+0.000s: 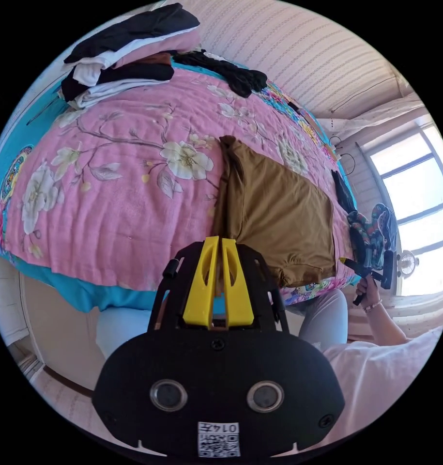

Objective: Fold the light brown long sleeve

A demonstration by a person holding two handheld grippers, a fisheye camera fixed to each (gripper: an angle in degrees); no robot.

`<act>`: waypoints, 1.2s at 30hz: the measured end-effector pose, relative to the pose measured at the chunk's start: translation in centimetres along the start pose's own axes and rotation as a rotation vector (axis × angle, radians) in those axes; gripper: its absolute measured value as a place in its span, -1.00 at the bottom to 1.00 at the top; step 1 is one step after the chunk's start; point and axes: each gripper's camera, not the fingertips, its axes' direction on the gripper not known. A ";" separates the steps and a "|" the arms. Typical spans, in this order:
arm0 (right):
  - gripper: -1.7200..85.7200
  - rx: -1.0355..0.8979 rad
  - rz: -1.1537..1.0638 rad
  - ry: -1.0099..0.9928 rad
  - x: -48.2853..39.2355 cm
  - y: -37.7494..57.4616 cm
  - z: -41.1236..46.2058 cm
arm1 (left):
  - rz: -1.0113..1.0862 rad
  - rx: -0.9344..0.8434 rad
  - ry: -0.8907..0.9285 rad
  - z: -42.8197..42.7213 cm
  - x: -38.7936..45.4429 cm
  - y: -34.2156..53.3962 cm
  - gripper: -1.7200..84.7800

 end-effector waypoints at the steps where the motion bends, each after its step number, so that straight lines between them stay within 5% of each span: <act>1: -0.93 0.027 -0.004 -0.003 0.1 -0.7 -0.5 | -0.004 0.019 0.003 -0.3 -0.2 -1.0 -0.98; 12: -0.80 0.087 -0.101 0.125 -3.7 -13.1 0.8 | -0.005 0.045 0.056 4.9 1.7 -13.3 -0.80; 17: -0.91 -0.011 0.006 -0.060 -2.8 -15.5 3.0 | -0.044 -0.085 0.054 8.8 0.8 -15.0 -0.86; 29: -0.97 0.069 0.197 -0.146 -3.4 -15.3 2.9 | -0.055 -0.018 0.040 10.5 0.7 -13.1 -0.94; 36: -0.96 0.287 -0.156 0.120 -10.6 -10.9 -2.1 | 0.175 0.146 -0.029 6.8 4.1 -7.1 -0.84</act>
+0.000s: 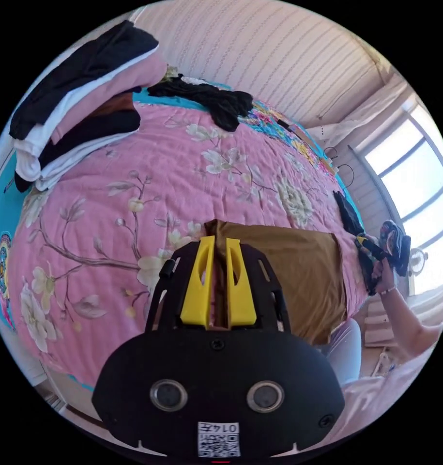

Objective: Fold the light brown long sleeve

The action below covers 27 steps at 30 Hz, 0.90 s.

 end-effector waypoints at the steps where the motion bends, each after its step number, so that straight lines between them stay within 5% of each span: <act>1: -0.96 0.005 -0.079 0.028 -2.0 1.2 -0.6 | 0.061 0.035 -0.003 -0.8 1.3 1.7 -0.83; 6: -0.98 -0.172 -0.214 -0.105 -8.9 6.0 0.9 | 0.172 0.077 0.104 -0.8 6.7 9.2 -0.81; 11: -0.98 -0.327 -0.420 0.059 -16.4 8.6 3.5 | 0.338 -0.015 0.155 2.4 13.8 15.4 -0.82; 22: -0.98 -0.533 -0.371 -0.033 -18.5 4.5 5.6 | 0.500 0.004 0.156 7.9 20.1 18.1 -0.83; 27: -0.98 -0.411 -0.551 0.039 -20.9 0.6 4.2 | 0.544 -0.025 0.120 10.3 21.6 18.8 -0.90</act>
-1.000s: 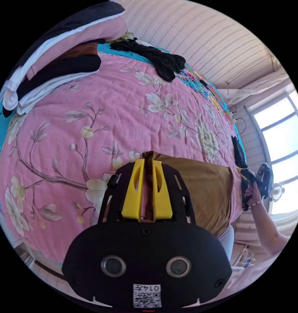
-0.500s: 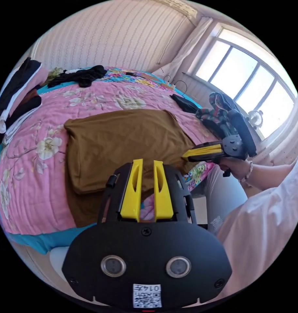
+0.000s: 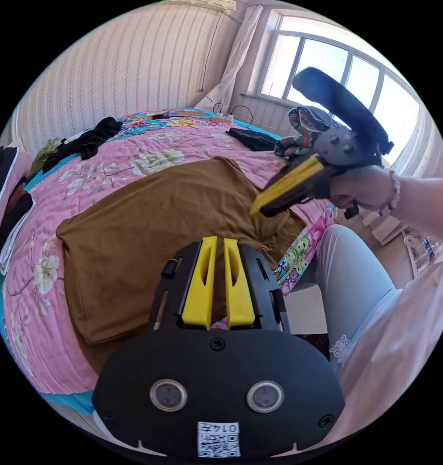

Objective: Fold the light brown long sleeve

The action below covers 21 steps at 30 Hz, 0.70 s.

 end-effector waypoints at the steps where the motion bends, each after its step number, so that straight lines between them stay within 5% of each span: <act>1: -0.98 0.032 -0.019 0.006 0.2 -1.7 -0.3 | -0.001 -0.042 0.002 1.1 0.3 0.1 -0.90; 15: -0.98 -0.119 -0.040 -0.072 1.7 -11.2 3.7 | -0.011 -0.044 0.009 5.2 3.2 2.5 -0.98; 18: -0.97 0.006 -0.020 -0.059 3.1 -12.5 1.3 | 0.051 0.026 -0.006 4.4 4.8 3.2 -0.98; 21: -0.97 -0.018 0.004 -0.013 4.6 -14.6 2.1 | 0.098 -0.090 -0.024 6.8 6.1 4.3 -0.98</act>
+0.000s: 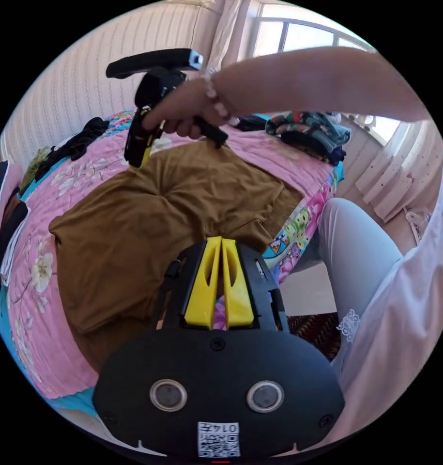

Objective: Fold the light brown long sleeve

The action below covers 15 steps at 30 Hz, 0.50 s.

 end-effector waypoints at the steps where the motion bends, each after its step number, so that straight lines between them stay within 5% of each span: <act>1: -0.97 -0.069 0.000 0.008 0.5 -0.7 1.5 | 0.012 0.045 -0.019 0.3 0.5 0.6 -0.98; 9: -0.97 -0.129 0.023 -0.105 4.1 -0.9 2.0 | -0.020 0.049 0.019 1.2 1.5 0.8 -0.98; 15: -0.97 0.240 0.177 -0.268 8.4 8.0 -3.6 | 0.045 0.119 0.041 -0.9 3.3 0.9 -0.86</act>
